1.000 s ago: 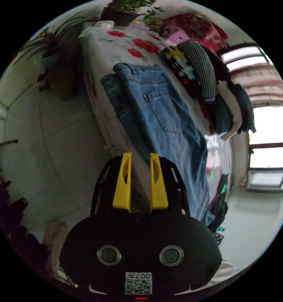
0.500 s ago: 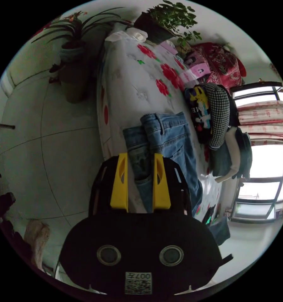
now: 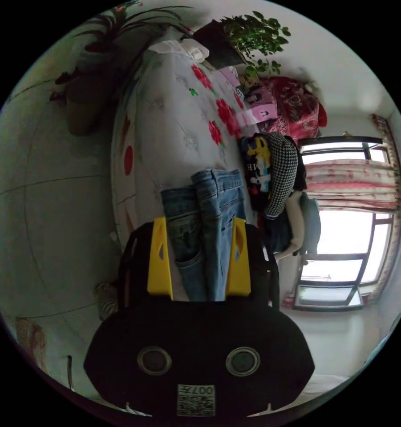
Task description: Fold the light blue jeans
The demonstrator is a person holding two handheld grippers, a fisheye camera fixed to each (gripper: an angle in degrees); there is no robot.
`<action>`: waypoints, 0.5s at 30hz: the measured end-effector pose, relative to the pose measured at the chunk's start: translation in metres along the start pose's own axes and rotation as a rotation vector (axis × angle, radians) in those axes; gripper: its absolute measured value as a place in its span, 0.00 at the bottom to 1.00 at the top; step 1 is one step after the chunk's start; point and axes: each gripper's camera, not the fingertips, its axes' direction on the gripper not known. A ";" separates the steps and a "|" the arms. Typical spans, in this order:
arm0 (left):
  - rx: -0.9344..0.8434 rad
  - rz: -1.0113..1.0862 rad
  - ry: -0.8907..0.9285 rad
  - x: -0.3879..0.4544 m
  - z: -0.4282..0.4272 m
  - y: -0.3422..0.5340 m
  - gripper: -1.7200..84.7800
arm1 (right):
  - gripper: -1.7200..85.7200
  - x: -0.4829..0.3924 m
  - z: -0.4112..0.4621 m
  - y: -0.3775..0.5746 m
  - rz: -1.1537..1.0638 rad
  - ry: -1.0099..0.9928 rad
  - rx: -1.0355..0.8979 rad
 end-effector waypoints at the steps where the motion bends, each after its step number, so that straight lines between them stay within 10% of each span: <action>1: -0.012 0.006 -0.015 0.004 0.006 -0.001 0.25 | 0.08 -0.001 0.010 -0.005 -0.018 0.012 -0.032; 8: -0.073 0.099 -0.257 0.077 0.056 0.018 0.11 | 0.08 0.013 0.022 -0.010 -0.015 0.040 -0.039; 15: -0.122 0.890 -0.017 0.298 0.094 0.158 0.08 | 0.09 0.092 -0.042 0.050 0.262 -0.013 0.256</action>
